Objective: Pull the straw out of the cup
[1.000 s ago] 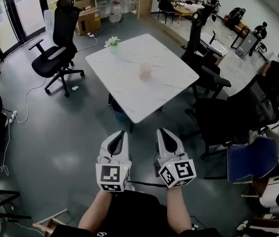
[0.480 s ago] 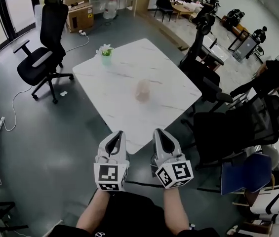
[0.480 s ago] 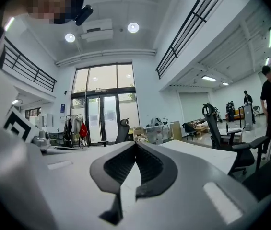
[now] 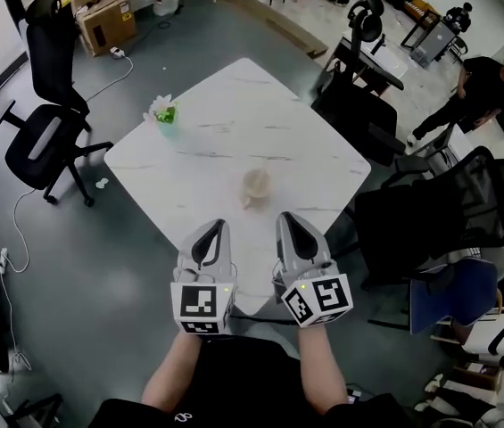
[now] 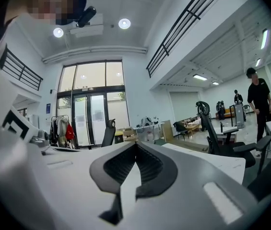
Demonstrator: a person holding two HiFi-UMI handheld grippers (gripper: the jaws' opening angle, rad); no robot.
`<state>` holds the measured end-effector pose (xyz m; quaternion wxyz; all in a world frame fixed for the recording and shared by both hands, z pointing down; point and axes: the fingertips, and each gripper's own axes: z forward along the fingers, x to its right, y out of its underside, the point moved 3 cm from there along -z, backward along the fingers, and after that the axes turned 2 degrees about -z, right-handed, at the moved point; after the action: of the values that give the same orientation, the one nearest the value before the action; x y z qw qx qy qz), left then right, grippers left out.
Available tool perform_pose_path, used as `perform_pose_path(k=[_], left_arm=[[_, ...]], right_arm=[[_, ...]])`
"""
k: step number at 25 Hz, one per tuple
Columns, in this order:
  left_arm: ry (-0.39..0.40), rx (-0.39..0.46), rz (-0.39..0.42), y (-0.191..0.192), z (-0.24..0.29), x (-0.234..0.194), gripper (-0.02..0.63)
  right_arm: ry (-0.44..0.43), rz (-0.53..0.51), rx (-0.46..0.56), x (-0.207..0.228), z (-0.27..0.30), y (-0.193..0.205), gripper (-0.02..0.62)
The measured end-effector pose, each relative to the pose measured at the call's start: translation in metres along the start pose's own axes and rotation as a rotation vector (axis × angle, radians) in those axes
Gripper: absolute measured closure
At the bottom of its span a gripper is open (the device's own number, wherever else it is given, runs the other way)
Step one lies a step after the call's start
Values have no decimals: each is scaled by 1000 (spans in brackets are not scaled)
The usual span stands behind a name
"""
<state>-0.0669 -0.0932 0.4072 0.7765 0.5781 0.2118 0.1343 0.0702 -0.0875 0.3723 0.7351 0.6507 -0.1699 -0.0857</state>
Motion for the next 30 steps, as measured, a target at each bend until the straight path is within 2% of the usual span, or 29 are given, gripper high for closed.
perform_pose_path(k=[8, 20, 30], left_arm=[[61, -37, -6, 3, 43, -7, 605], [44, -130, -22, 29, 78, -9, 606], [21, -191, -23, 46, 107, -7, 604]], right_arm=[[69, 7, -28, 29, 31, 5, 592], [44, 63, -129, 53, 59, 46, 586], [0, 99, -189, 74, 88, 75, 542]])
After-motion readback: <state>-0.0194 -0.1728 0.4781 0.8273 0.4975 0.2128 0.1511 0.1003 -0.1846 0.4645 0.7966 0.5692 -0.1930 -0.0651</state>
